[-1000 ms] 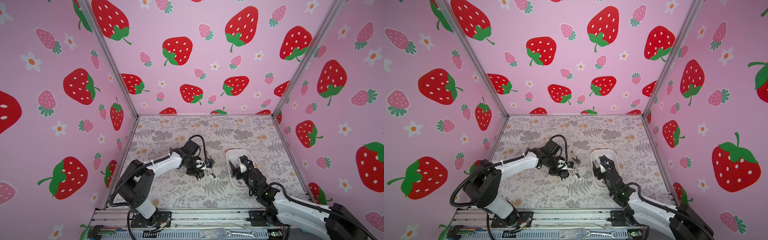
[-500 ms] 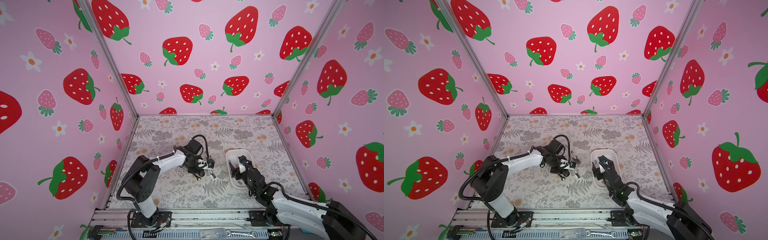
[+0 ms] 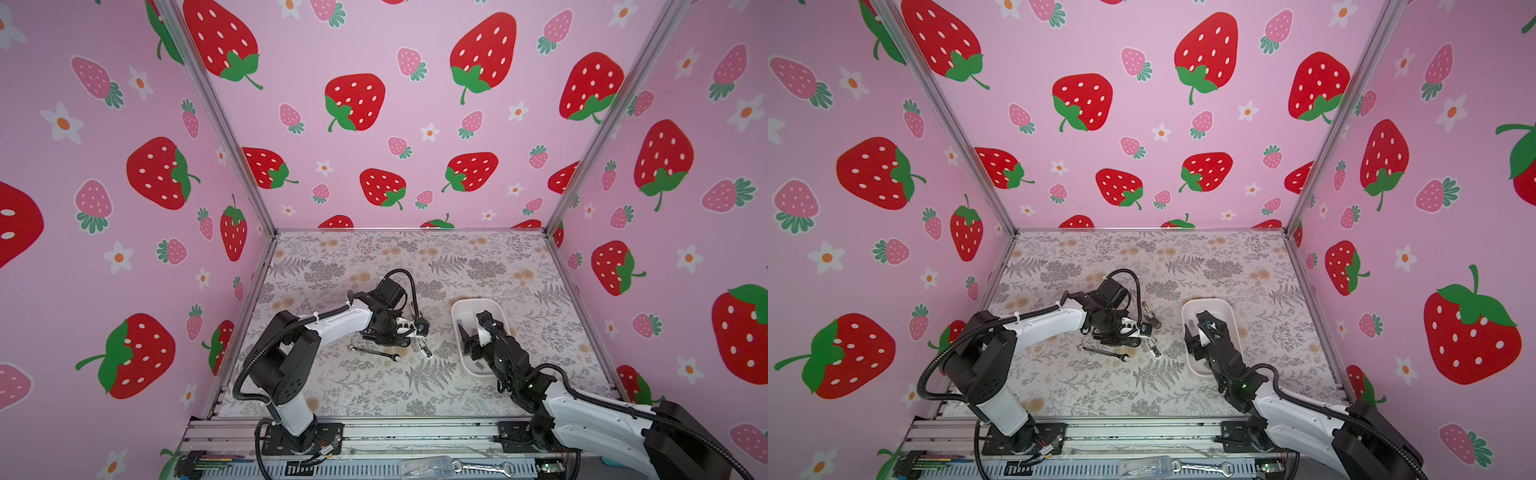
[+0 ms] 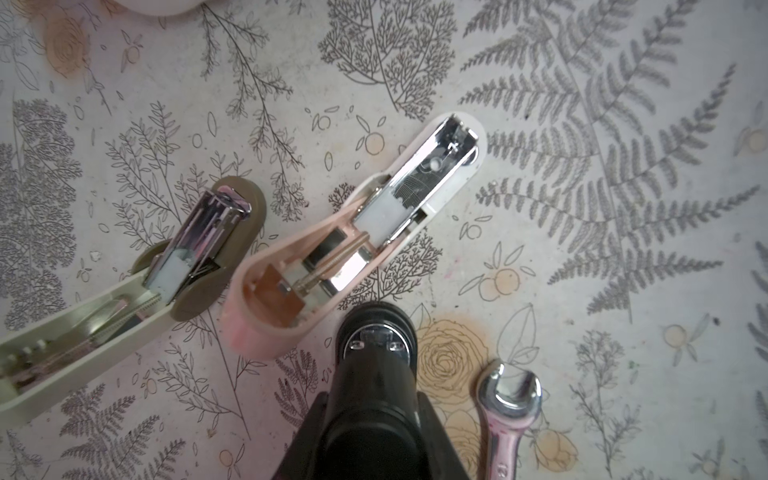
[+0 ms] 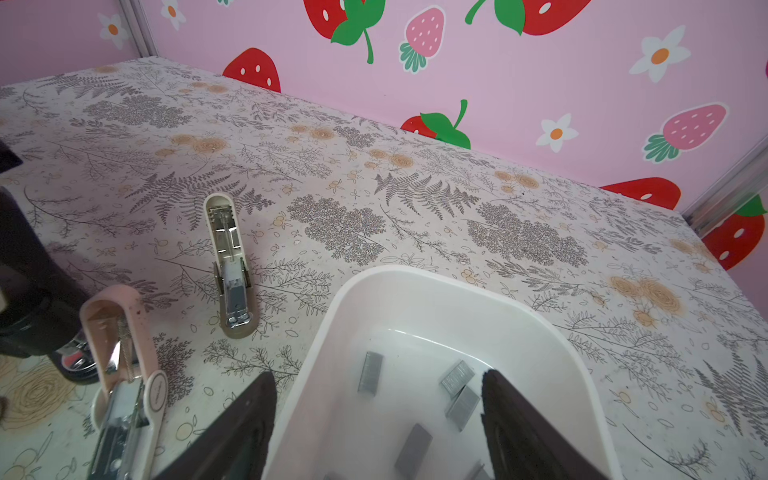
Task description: Load the staples into the stapler
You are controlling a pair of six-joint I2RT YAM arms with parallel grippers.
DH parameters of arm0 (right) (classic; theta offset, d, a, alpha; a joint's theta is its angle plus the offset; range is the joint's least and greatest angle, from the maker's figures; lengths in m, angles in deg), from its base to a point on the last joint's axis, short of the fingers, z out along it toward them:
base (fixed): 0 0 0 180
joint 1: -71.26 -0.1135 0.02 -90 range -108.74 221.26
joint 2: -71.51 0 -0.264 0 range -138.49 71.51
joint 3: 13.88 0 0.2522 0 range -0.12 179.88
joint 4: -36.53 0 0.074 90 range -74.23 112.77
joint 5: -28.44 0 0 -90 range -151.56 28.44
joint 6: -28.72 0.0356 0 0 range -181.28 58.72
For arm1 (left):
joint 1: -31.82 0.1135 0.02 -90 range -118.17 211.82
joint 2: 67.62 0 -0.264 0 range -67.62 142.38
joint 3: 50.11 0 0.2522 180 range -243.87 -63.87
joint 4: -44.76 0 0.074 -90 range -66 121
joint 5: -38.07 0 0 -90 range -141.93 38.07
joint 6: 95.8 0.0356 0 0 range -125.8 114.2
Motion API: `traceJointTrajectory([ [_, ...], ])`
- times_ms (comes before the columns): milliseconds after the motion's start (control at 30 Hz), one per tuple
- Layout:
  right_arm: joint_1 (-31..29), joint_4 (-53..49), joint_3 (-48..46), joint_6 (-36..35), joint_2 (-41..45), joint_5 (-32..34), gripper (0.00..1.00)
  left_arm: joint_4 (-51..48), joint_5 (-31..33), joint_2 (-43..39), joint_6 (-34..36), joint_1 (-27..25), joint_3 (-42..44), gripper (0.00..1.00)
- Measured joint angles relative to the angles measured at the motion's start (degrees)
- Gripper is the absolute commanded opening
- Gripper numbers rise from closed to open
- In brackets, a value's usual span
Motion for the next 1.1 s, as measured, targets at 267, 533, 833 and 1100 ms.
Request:
traceJointTrajectory([
  [267,0.00,0.02,0.81,0.00,-0.81,0.00,0.79,0.39,0.37,-0.44,-0.44,0.50,0.00,0.00],
  [533,0.00,0.00,0.83,-0.02,-1.14,0.00,0.79,0.59,0.15,-0.44,-1.75,0.35,0.26,0.00],
  [833,0.07,0.00,0.85,-0.02,-1.70,0.00,0.79,0.94,-0.74,-3.34,-6.25,-4.70,4.07,0.00],
  [1100,0.11,0.00,0.85,0.00,-1.73,0.00,0.79,1.03,-1.14,-5.81,-10.12,-8.79,6.88,0.00],
])
